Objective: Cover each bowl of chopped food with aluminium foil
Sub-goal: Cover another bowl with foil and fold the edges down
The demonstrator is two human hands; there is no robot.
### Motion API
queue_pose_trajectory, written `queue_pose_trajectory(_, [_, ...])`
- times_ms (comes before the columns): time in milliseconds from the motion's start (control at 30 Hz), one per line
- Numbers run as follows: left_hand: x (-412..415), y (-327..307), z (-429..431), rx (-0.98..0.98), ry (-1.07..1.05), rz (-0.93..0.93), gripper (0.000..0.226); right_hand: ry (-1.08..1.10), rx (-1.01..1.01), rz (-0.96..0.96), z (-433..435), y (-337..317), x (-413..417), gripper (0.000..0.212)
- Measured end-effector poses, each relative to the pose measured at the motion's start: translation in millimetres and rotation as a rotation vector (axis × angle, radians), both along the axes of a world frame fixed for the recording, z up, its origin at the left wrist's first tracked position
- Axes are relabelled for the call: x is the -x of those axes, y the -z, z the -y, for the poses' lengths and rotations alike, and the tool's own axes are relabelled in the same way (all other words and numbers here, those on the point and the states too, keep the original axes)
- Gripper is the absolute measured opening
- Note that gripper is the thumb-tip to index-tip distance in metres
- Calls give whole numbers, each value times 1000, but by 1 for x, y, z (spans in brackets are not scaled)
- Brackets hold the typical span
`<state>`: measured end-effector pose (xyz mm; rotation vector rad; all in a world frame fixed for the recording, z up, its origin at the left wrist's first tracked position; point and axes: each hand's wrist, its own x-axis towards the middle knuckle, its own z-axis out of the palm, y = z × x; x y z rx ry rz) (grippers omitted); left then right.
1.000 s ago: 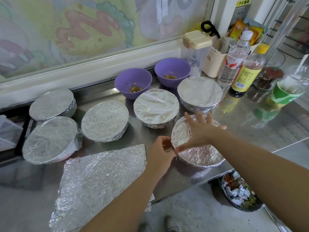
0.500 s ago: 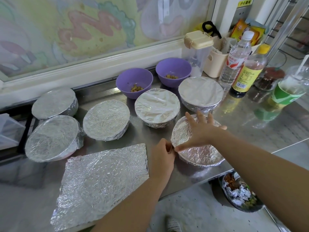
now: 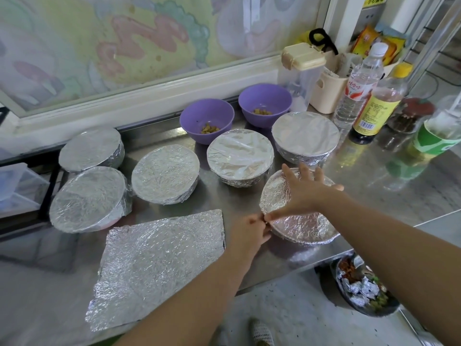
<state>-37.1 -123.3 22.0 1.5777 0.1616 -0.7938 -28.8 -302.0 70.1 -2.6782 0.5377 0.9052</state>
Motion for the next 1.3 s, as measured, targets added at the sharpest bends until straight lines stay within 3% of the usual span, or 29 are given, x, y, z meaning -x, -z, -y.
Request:
queue_pose_trajectory(67, [-9,-12,2,162,-146,-269,20,6,-3,3,0,0,0,155])
queue_pose_trajectory(167, [-22,-23,4,138,-95,-311,17,9,-3,4,-1,1,0,155])
queue_pose_trajectory(433, [-49,-22,14,-449,337,251,32,17,13,4,-3,-1,1,157])
queue_pose_trajectory(633, [-53,-21,17,-631,383,407,30,14,17,-1,-3,1,-1,158])
queue_pose_trajectory(733, [-50,-20,14,-544,312,363,29,15,13,-2,-2,1,-1,157])
queue_pose_trajectory(833, [-46,-17,7,-285,104,111,25,11,11,-3,-2,2,-1,158])
queue_pose_trajectory(900, [-44,-14,5,-242,58,64,26,12,10,-1,-2,2,-1,158])
queue_pose_trajectory(1067, [-51,-12,12,-679,392,548,36,16,13,3,-2,3,0,157])
queue_pose_trajectory(1300, [-51,-21,18,-767,425,685,30,45,-7,23,-3,5,3,162])
